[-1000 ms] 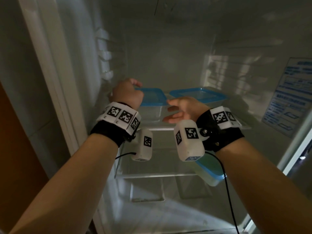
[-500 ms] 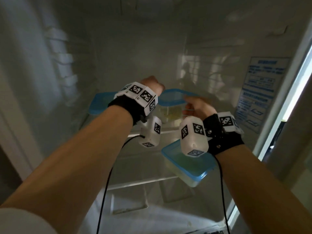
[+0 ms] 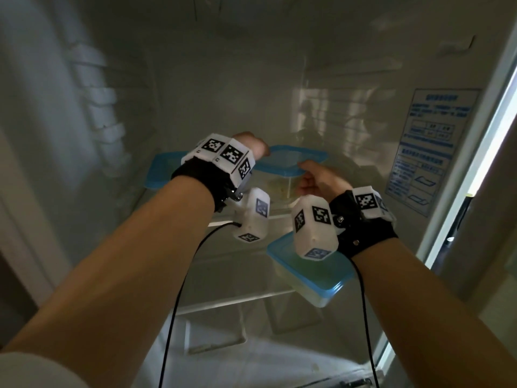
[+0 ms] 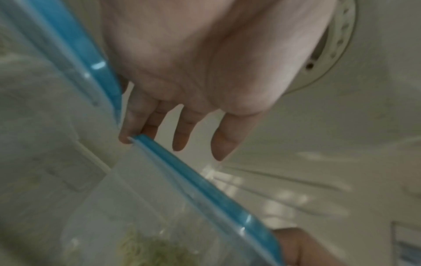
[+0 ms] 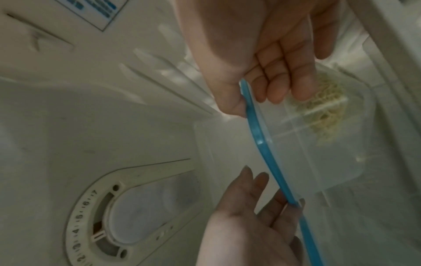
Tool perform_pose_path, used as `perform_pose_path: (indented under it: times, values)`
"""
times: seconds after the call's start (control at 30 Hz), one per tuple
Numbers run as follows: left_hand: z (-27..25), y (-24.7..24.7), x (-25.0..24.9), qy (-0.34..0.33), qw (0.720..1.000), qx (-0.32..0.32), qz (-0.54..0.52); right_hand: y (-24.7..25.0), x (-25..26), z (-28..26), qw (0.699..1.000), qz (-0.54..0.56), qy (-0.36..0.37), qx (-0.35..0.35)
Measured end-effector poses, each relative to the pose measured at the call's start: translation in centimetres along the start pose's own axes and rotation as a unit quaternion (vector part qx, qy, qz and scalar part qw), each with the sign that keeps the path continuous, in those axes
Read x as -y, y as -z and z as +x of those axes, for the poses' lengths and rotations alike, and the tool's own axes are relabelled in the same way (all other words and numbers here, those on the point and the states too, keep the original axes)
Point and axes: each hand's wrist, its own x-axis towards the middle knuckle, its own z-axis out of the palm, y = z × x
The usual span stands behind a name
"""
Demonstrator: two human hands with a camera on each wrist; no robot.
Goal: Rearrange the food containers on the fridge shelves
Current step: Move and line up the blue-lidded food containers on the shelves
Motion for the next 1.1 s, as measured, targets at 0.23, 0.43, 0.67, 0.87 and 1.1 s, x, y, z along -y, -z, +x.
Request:
perform_pose_path:
  times: [0.23, 0.43, 0.67, 0.87, 1.1]
  values:
    - [-3.0, 1.6, 2.3, -0.002, 0.928, -0.039, -0.370, 2.9, 2.5, -2.7, 0.993, 0.113, 0.031, -0.023]
    - [-8.4, 0.0, 5.8, 0.003, 0.821, 0.037, -0.569, 3.8, 2.4, -7.1, 0.994, 0.085, 0.014, 0.063]
    - [-15.6, -1.0, 8.4, -0.016, 0.790, 0.006, -0.613, 3.8, -1.1, -12.5, 0.974, 0.111, 0.000, 0.200]
    - [-18.9, -2.8, 10.9, 0.016, 0.838, 0.033, -0.544, 2.5, -4.1, -14.6, 0.957, 0.109, -0.038, 0.266]
    - [-17.2, -6.0, 14.2, 0.117, 0.880, 0.037, -0.459, -1.3, -8.2, -12.1, 0.967, 0.048, -0.134, 0.214]
